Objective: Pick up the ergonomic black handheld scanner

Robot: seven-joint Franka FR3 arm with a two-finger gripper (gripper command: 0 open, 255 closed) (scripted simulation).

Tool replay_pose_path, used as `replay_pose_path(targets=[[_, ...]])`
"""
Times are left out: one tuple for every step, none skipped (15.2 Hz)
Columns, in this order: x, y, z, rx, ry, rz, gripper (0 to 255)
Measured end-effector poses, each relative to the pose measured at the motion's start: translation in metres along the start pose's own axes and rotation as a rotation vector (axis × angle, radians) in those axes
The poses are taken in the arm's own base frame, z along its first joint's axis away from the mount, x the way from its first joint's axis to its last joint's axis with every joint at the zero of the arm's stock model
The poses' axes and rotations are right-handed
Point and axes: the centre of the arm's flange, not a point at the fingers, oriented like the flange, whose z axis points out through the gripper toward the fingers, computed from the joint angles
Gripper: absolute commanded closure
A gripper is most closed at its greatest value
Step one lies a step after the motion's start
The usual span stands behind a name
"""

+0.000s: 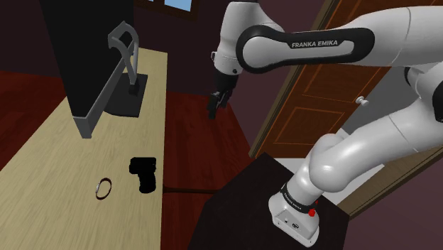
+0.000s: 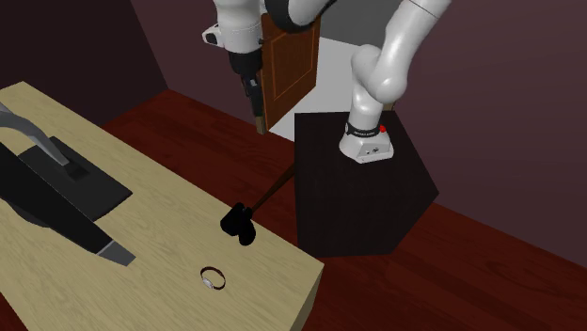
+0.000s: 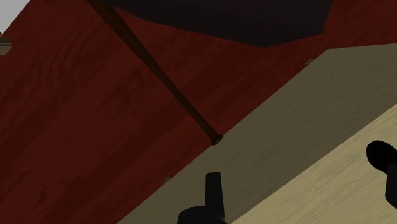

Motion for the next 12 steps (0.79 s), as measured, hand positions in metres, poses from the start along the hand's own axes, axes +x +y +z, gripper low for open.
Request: replay_pose_path(targets=[[0.007,-0.011,0.004,0.002,0.003,-0.014,0],[0.012,-0.020,0.013,0.003,0.005,-0.028,0],[0.016,-0.030,0.017,0.005,0.009,-0.042,0],[0.022,-0.042,0.024,0.006,0.012,-0.057,0],[0.028,-0.051,0.028,0.008,0.015,-0.071,0],[0.034,-0.060,0.035,0.009,0.017,-0.085,0],[0.038,-0.071,0.041,0.010,0.020,-0.099,0],[0.044,-0.081,0.049,0.012,0.023,-0.114,0],[0.050,-0.091,0.054,0.013,0.026,-0.128,0],[0.055,-0.100,0.059,0.015,0.029,-0.142,0],[0.061,-0.111,0.067,0.016,0.032,-0.156,0],[0.064,-0.122,0.072,0.018,0.035,-0.170,0]])
